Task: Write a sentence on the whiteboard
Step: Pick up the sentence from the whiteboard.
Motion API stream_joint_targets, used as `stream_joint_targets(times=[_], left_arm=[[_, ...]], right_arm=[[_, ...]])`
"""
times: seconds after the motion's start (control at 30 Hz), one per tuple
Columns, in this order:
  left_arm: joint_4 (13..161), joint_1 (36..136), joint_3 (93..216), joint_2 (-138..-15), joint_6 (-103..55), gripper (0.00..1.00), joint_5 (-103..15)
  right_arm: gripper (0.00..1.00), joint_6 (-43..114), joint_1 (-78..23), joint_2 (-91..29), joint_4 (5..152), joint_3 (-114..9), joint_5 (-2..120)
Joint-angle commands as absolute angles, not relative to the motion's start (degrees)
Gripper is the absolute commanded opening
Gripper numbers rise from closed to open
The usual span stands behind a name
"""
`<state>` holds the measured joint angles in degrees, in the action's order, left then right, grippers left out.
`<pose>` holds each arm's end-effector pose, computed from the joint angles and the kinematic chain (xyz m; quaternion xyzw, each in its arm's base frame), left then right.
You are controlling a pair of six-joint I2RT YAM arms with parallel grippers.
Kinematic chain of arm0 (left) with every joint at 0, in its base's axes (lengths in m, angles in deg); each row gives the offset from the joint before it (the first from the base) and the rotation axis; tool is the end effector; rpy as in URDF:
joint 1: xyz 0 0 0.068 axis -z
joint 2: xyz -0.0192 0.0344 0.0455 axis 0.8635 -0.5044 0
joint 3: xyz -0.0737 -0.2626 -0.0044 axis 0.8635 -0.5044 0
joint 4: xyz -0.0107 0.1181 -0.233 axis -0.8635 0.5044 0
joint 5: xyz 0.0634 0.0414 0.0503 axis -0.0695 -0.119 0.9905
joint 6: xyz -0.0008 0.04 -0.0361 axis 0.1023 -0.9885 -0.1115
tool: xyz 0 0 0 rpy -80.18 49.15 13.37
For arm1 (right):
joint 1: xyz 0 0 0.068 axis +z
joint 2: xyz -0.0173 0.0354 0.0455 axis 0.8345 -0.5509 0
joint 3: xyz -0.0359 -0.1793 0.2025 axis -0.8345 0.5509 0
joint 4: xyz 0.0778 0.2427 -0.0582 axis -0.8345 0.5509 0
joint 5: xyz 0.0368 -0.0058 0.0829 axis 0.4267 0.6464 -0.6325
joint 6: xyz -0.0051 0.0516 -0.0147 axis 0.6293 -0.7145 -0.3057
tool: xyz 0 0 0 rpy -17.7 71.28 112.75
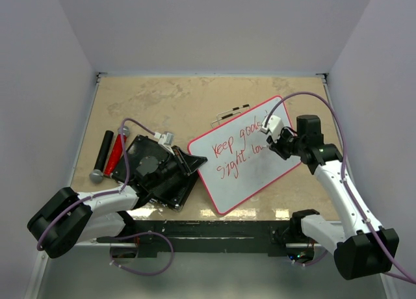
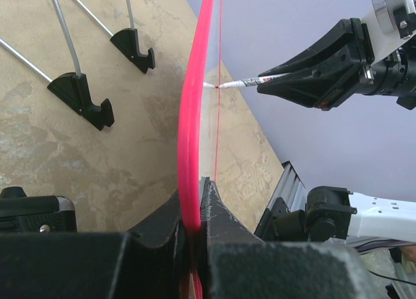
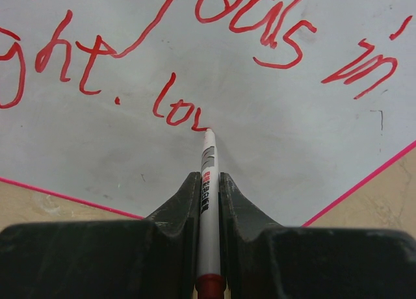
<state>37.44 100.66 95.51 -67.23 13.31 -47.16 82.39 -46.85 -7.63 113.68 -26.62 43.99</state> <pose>0.1602 -0.1482 0.1934 0.0178 0.7144 -0.5417 0.4427 0.2016 0.0485 0.2874 -0.4486 0.7865 0.0755 0.4177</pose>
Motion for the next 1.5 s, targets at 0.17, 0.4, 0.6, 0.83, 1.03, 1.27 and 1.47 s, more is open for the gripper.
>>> stream_joint_targets(times=[0.17, 0.4, 0.6, 0.83, 1.03, 1.27, 1.47], left_arm=[[42.1, 101.3, 95.2, -67.7, 5.9, 0.00, -50.0], [42.0, 101.3, 94.9, -67.6, 6.1, 0.00, -49.9], [42.0, 101.2, 94.7, -67.5, 6.0, 0.00, -49.7], [42.0, 101.2, 94.6, -67.2, 6.2, 0.00, -50.0], [41.8, 101.2, 94.4, -67.3, 6.1, 0.00, -50.0], [41.6, 101.2, 94.2, -67.6, 6.2, 0.00, -50.0], [41.2, 101.2, 94.2, -68.0, 6.2, 0.00, -50.2]], right_arm=[[0.00, 79.4, -46.9, -5.9, 108.2, -29.9, 45.9], [0.00, 79.6, -47.0, -4.0, 110.7, -30.5, 45.8], [0.00, 82.2, -47.1, -4.6, 114.7, -29.1, 46.5], [0.00, 82.3, -47.0, -6.2, 114.3, -28.0, 46.5], [0.00, 82.0, -47.0, -8.1, 112.1, -27.3, 45.9], [0.00, 81.5, -47.0, -9.5, 110.1, -26.7, 47.1], [0.00, 80.5, -47.3, -8.6, 108.5, -26.3, 49.8]])
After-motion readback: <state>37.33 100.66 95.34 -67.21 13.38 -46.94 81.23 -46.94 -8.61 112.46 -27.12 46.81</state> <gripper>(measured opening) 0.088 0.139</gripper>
